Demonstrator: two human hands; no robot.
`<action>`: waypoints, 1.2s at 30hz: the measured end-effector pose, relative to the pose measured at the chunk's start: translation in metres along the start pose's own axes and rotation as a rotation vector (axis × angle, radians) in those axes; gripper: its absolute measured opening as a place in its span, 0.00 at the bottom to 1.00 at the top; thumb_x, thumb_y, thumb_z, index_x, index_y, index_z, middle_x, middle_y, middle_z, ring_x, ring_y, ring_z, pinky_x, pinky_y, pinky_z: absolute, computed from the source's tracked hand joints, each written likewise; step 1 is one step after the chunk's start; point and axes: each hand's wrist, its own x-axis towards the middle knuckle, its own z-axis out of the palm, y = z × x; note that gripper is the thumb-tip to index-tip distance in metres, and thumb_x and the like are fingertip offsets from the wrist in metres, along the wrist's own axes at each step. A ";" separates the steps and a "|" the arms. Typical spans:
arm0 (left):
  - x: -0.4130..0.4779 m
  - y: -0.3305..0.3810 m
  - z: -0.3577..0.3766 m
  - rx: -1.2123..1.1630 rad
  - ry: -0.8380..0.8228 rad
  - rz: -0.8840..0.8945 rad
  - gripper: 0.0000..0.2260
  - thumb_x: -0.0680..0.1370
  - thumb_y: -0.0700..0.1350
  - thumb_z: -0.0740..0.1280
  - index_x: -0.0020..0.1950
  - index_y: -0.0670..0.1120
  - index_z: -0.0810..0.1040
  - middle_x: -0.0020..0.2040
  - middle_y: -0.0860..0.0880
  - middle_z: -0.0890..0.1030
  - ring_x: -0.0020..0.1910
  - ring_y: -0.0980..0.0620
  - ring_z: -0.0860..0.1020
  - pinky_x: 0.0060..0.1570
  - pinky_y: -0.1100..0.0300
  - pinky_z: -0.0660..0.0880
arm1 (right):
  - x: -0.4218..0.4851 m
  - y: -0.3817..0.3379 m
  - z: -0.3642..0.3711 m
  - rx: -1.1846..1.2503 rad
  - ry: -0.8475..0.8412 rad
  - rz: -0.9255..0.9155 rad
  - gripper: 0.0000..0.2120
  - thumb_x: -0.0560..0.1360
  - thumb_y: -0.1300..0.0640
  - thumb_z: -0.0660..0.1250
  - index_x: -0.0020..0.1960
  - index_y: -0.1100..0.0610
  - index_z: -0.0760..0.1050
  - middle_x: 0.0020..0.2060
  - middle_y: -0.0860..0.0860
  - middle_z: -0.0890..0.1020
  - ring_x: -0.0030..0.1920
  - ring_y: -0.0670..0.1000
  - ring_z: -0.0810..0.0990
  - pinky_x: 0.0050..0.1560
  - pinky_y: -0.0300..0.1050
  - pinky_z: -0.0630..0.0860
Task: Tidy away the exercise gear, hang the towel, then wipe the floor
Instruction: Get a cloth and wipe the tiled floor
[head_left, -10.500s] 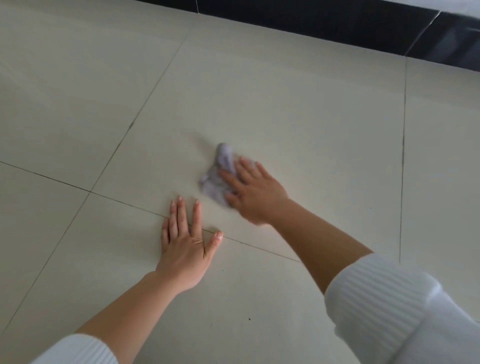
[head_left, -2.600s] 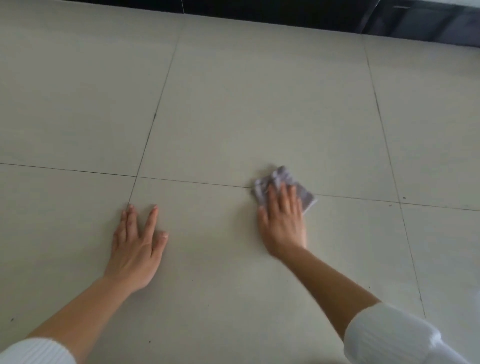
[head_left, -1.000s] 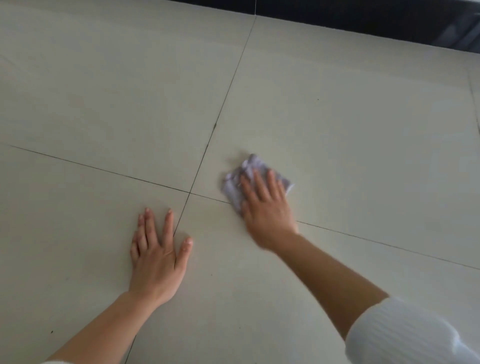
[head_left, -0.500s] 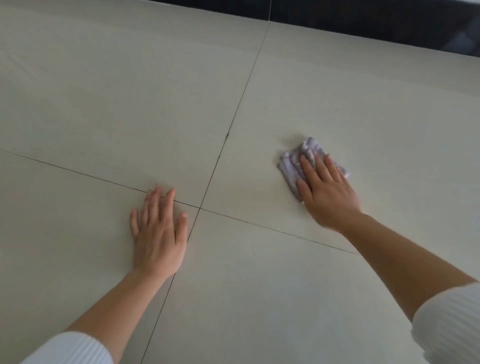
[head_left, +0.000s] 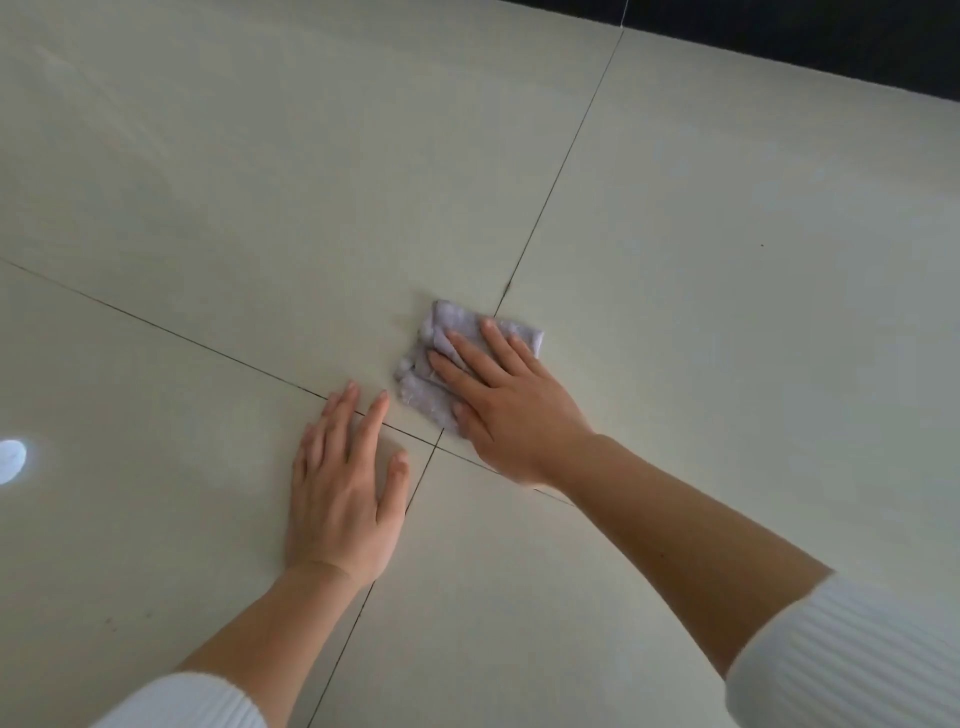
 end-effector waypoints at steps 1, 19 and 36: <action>0.000 0.000 0.000 0.002 -0.001 0.003 0.27 0.77 0.57 0.49 0.74 0.50 0.61 0.77 0.47 0.58 0.75 0.51 0.52 0.71 0.53 0.52 | -0.004 0.010 -0.001 -0.003 -0.023 -0.070 0.31 0.76 0.42 0.35 0.78 0.47 0.45 0.78 0.46 0.47 0.77 0.55 0.38 0.75 0.50 0.37; 0.001 0.003 -0.002 0.005 -0.013 -0.013 0.27 0.77 0.57 0.48 0.74 0.51 0.61 0.76 0.47 0.59 0.74 0.49 0.54 0.70 0.53 0.52 | -0.055 0.008 0.011 0.066 0.140 0.265 0.26 0.81 0.47 0.43 0.78 0.51 0.50 0.78 0.51 0.52 0.76 0.58 0.41 0.74 0.52 0.37; 0.086 0.066 0.017 0.007 0.070 0.029 0.27 0.76 0.57 0.50 0.74 0.49 0.62 0.75 0.47 0.62 0.72 0.45 0.58 0.69 0.45 0.58 | -0.100 0.235 -0.034 0.273 0.187 1.176 0.27 0.81 0.45 0.44 0.79 0.49 0.44 0.78 0.49 0.43 0.77 0.56 0.39 0.75 0.52 0.38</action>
